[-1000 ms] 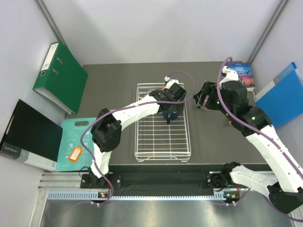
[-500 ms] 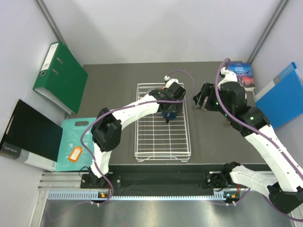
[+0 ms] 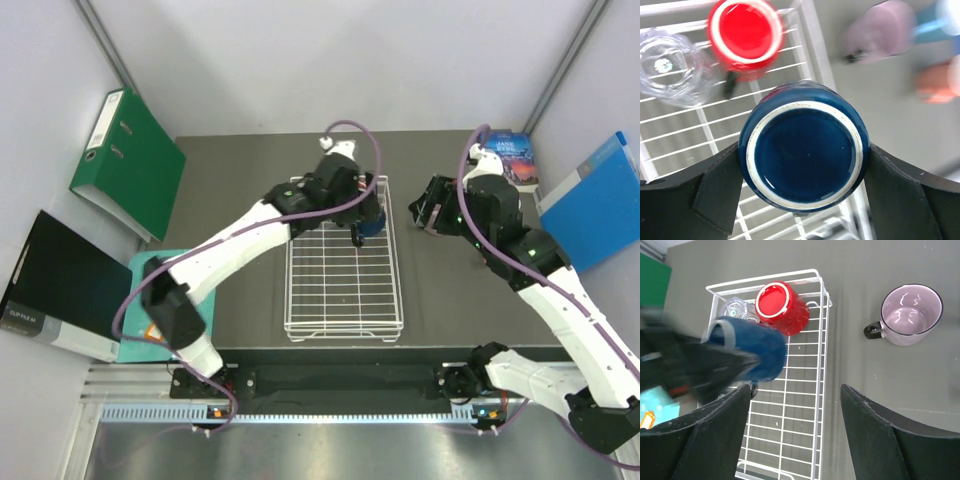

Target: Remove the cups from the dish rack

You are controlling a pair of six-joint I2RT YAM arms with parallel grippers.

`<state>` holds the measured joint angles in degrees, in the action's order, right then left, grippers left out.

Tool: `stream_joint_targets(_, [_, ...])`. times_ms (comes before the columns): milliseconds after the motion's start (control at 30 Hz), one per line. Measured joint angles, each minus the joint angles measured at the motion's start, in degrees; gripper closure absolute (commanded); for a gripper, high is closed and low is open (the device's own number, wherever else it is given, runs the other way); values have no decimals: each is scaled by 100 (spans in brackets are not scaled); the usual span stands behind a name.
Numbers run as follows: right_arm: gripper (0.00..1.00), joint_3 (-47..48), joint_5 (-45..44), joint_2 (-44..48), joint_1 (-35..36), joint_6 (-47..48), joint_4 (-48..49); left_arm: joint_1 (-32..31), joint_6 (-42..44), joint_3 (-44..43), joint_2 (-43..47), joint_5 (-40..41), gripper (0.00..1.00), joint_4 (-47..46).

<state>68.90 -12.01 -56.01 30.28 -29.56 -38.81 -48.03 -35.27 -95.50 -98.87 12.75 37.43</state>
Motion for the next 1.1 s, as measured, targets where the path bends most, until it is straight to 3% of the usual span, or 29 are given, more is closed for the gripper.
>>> stream_joint_targets(67, [28, -72, -15, 68, 0, -55, 68, 92, -173, 376, 544, -407, 100, -382])
stream_joint_targets(233, [28, -575, 118, 476, 0, -208, 367, 822, -1163, 2232, 1912, -1941, 100, -2175])
stream_joint_targets(467, [30, -977, 629, 890, 0, -304, 793, 1668, -2920, 4146, 2133, -3388, 100, -4601])
stream_joint_targets(633, [31, -1222, 1220, 1113, 0, -326, 1292, 1725, -4054, 4330, 1919, -4177, 100, -6343])
stream_joint_targets(867, [31, -1469, 1939, 1325, 0, -409, 1821, 1735, -5565, 4465, 1467, -4666, 100, -9049])
stream_joint_targets(1100, [31, -1488, 2184, 1438, 0, -411, 2205, 1753, -6201, 4647, 1272, -4889, 100, -9807])
